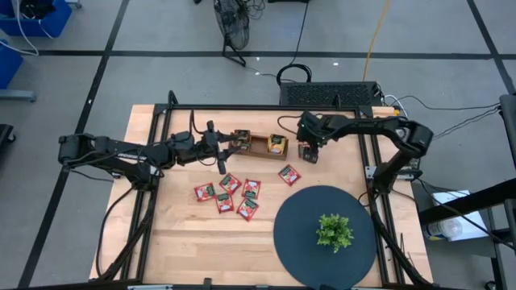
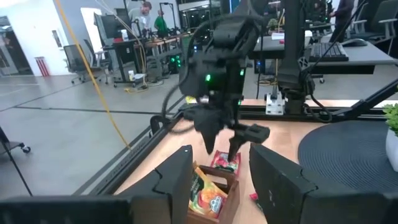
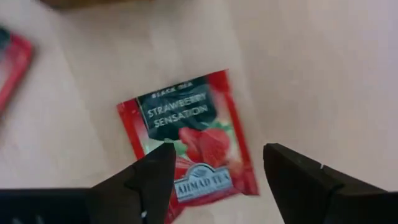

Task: Pick & Place Tea
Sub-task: Put the red tea bag into the middle section wooden organizer

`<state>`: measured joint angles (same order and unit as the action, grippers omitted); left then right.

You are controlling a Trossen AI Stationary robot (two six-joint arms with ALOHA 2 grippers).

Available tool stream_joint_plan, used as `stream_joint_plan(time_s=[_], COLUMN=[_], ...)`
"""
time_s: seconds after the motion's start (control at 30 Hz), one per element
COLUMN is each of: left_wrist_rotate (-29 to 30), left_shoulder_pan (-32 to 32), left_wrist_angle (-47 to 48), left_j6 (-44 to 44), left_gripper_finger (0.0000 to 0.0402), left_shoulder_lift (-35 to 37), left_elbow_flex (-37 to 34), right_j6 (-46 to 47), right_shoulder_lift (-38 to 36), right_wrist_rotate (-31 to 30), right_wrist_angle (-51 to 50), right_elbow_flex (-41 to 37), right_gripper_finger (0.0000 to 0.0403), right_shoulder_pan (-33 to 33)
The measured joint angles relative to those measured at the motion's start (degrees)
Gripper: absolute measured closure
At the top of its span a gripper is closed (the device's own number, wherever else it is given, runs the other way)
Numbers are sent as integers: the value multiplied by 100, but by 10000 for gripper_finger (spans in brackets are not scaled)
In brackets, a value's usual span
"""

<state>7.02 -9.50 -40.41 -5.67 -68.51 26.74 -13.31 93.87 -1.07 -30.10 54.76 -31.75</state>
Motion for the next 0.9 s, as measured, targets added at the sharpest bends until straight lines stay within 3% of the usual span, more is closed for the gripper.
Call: stream_joint_plan(time_s=[0.27,0.53,0.77,0.9], left_wrist_rotate=[-3,-4,-5,-4], left_shoulder_pan=[0,0,0,0], left_wrist_angle=[-3,-3,-6,-6], left_j6=[-2,-4,-4,-4], left_gripper_finger=[233,222,230,237], left_shoulder_lift=[0,0,0,0], left_elbow_flex=[0,0,0,0], right_j6=[-13,-101,210,480], right_shoulder_lift=[703,223,23,26], right_wrist_rotate=[731,1004,719,711], right_wrist_angle=[-30,-592,-909,-936], right_elbow_flex=[37,0,-9,-2], right_gripper_finger=[183,203,269,271], right_shoulder_pan=[-94,-72,-73,26])
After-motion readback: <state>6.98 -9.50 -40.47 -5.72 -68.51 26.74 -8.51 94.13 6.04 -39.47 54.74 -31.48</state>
